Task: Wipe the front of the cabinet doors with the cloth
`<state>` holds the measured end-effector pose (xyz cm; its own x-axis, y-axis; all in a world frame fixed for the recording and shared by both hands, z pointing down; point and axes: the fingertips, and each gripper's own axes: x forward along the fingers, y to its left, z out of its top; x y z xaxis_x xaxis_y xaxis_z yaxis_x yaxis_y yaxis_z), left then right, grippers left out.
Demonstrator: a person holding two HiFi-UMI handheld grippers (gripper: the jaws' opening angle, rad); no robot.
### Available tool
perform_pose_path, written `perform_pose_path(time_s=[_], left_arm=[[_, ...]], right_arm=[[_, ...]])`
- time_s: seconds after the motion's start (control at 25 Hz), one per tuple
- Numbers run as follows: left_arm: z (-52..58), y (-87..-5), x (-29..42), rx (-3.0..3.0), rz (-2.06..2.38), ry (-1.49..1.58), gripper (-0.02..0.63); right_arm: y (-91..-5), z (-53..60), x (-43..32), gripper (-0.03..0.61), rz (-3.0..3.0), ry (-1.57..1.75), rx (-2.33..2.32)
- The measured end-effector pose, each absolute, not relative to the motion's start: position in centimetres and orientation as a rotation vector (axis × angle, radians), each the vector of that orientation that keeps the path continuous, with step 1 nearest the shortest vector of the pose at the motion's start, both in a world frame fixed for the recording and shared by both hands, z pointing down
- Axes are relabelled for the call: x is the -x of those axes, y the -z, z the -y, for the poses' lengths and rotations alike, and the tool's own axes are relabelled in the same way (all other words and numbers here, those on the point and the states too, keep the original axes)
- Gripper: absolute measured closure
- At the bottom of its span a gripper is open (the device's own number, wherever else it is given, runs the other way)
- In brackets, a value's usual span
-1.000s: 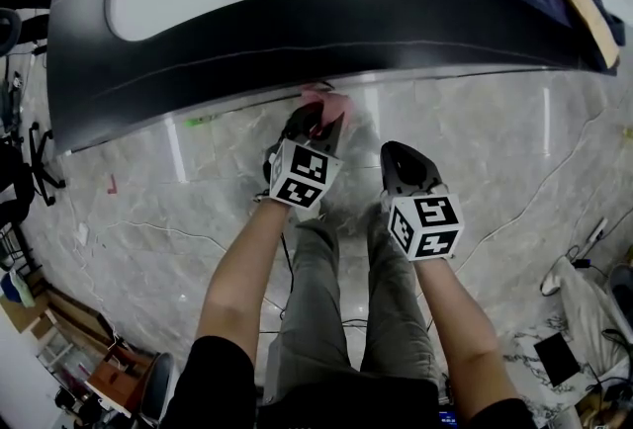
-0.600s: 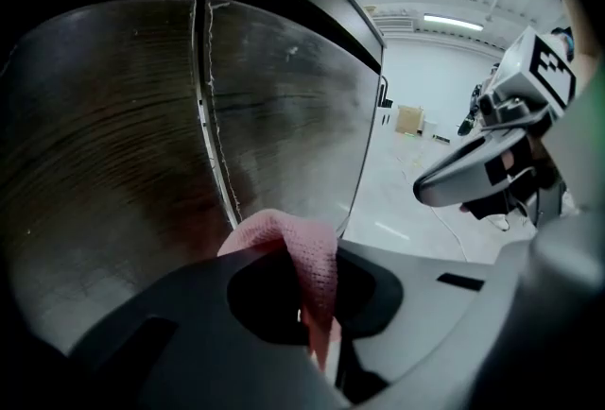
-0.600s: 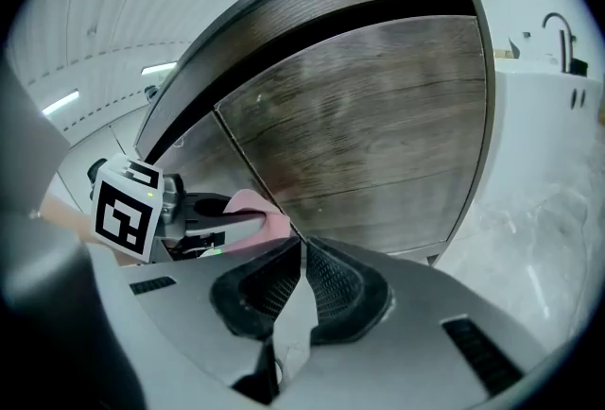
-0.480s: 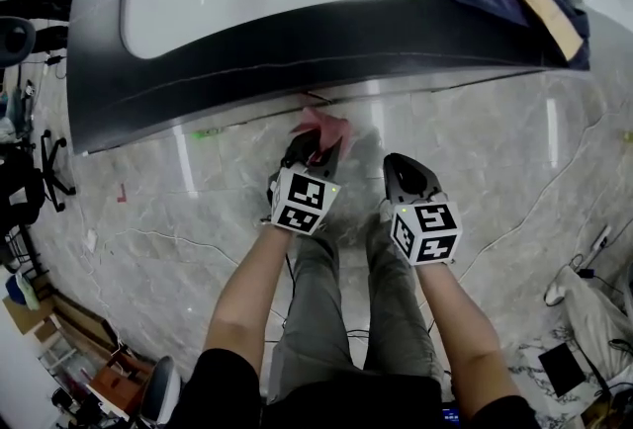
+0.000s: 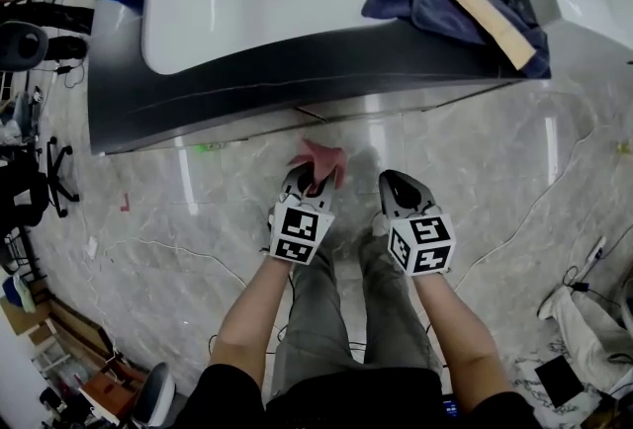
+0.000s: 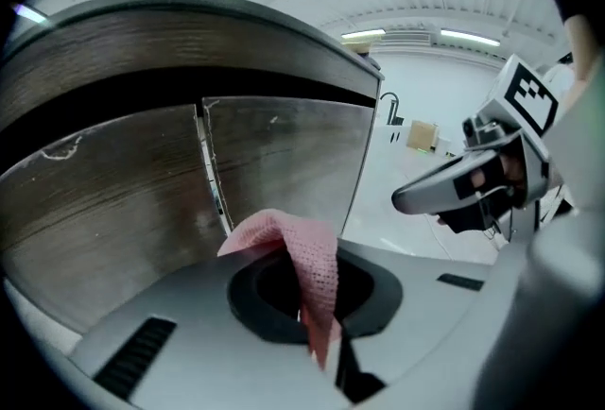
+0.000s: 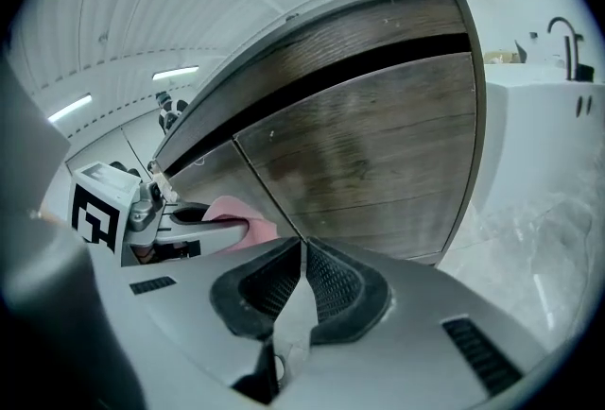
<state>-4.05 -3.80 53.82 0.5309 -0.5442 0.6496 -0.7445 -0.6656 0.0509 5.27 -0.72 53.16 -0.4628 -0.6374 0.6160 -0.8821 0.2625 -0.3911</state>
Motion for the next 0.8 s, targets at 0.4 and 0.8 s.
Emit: perform_pose_path(time_s=[0.4,0.8], left_arm=[[-0.1,-48.0,3.2,-2.399,1.211,-0.741,0.601],[0.9,-47.1,4.4,-2.463,1.169,-0.646,0.601]], right_arm=[[-49.0,-1.3,-7.6,0.535,2.237,-0.967,-1.376],[-48.8,-1.3,-6.6,0.535,2.167,-0.951,-1.467]])
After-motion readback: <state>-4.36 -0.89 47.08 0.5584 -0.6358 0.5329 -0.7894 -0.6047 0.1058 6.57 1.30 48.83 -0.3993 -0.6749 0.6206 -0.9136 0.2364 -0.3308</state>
